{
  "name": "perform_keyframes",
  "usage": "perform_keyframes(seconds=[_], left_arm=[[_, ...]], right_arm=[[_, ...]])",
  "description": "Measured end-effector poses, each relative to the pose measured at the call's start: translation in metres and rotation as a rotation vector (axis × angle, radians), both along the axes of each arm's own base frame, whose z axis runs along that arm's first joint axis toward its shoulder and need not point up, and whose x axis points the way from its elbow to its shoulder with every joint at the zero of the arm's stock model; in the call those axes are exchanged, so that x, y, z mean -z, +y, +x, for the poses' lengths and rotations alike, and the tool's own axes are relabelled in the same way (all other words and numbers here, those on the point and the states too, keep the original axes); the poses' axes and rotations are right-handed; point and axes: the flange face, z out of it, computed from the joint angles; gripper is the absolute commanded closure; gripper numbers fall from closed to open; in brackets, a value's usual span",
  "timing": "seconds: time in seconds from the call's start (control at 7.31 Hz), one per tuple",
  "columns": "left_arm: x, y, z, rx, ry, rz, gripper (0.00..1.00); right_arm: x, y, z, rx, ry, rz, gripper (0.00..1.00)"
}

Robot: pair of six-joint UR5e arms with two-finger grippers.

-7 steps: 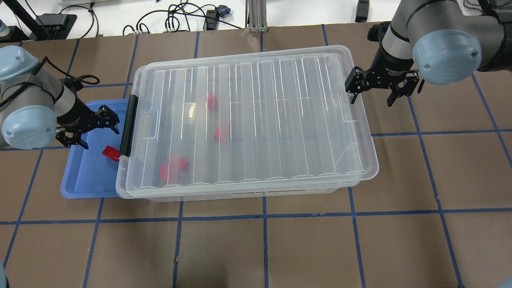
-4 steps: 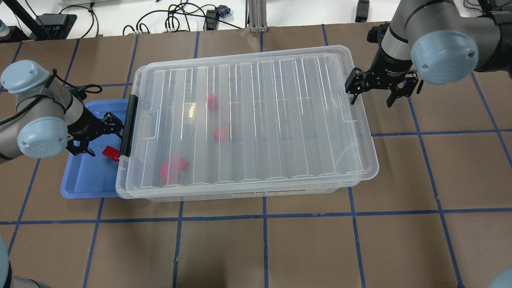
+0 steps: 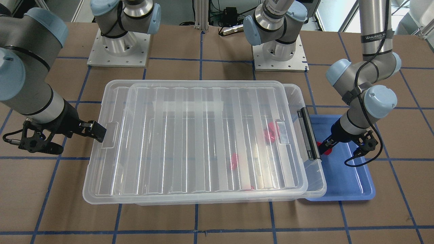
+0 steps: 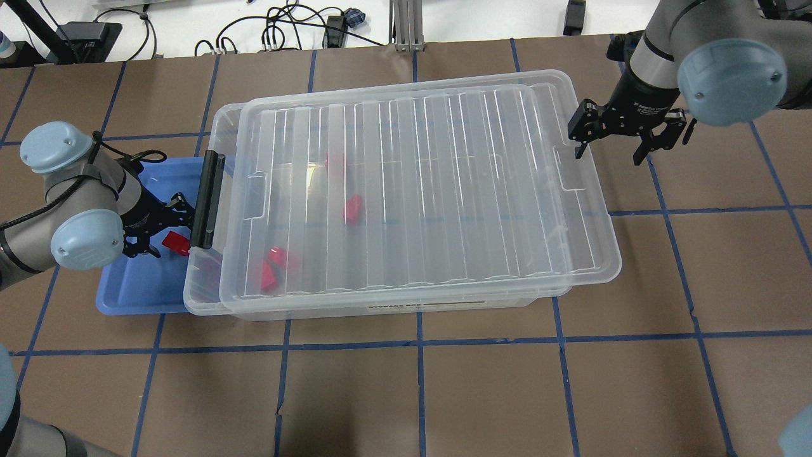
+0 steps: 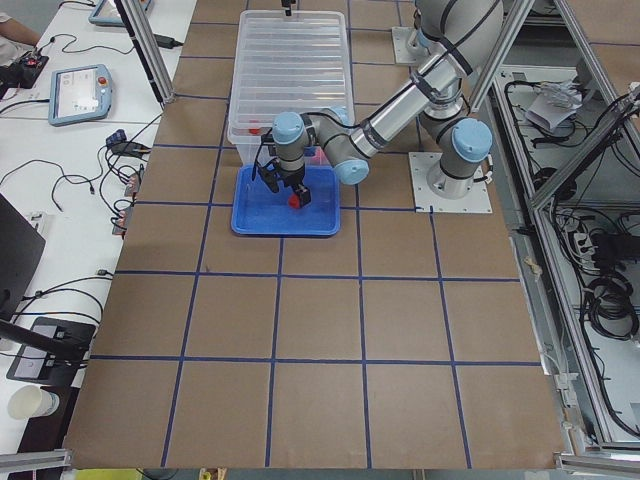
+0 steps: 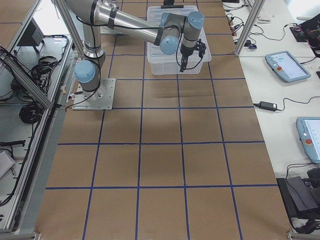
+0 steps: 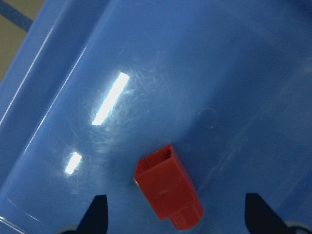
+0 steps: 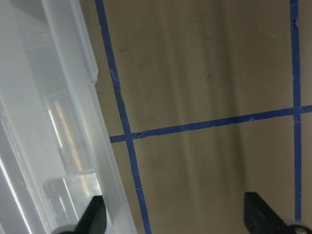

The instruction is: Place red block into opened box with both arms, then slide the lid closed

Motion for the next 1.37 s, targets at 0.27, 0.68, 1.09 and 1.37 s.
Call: perform_keyframes(seconds=[0.27, 0.68, 1.09, 1.37], left_arm=[[0.002, 0.003, -0.002, 0.007, 0.002, 0.002, 0.92], [-0.021, -0.005, 0.002, 0.038, -0.023, -0.031, 0.99], [-0.117, -0.041, 0.004, 0.087, -0.012, -0.016, 1.0], [-0.194, -0.052, -0.045, 0.173, 0.011, 0.019, 1.0]], right_arm=[[-0.003, -0.001, -0.018, -0.03, 0.034, -0.007, 0.0], [-0.007, -0.002, -0.045, -0.036, 0.047, -0.013, 0.0], [-0.009, -0.001, -0.068, -0.065, 0.044, -0.016, 0.0], [-0.009, 0.0, -0.091, -0.076, 0.041, -0.018, 0.0]])
